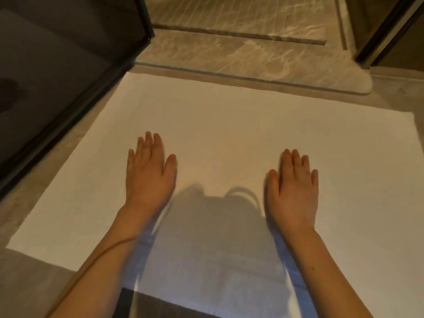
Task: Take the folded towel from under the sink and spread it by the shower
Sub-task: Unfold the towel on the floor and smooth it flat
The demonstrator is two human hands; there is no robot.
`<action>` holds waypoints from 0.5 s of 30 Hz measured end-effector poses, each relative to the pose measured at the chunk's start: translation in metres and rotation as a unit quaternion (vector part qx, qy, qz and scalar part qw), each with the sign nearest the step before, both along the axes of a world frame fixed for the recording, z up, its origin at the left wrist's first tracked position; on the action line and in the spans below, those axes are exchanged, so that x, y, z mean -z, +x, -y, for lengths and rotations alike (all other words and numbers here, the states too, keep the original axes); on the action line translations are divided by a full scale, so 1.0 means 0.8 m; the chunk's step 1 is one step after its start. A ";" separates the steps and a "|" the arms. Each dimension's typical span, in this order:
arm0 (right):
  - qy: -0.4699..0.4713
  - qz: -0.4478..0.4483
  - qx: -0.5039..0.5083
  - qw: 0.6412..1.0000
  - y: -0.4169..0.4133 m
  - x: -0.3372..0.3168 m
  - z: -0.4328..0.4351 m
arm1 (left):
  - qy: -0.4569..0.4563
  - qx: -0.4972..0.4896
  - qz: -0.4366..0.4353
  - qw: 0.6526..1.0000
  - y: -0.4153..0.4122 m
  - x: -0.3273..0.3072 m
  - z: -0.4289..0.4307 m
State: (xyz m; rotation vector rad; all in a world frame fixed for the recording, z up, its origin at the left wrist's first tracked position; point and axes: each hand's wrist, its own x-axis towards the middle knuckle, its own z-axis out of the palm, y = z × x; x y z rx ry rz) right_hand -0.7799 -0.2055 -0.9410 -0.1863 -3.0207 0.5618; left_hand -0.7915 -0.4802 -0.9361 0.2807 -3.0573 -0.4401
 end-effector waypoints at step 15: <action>0.035 0.045 -0.053 0.997 0.041 -0.010 0.025 | -0.040 0.185 0.051 0.981 0.046 -0.001 -0.123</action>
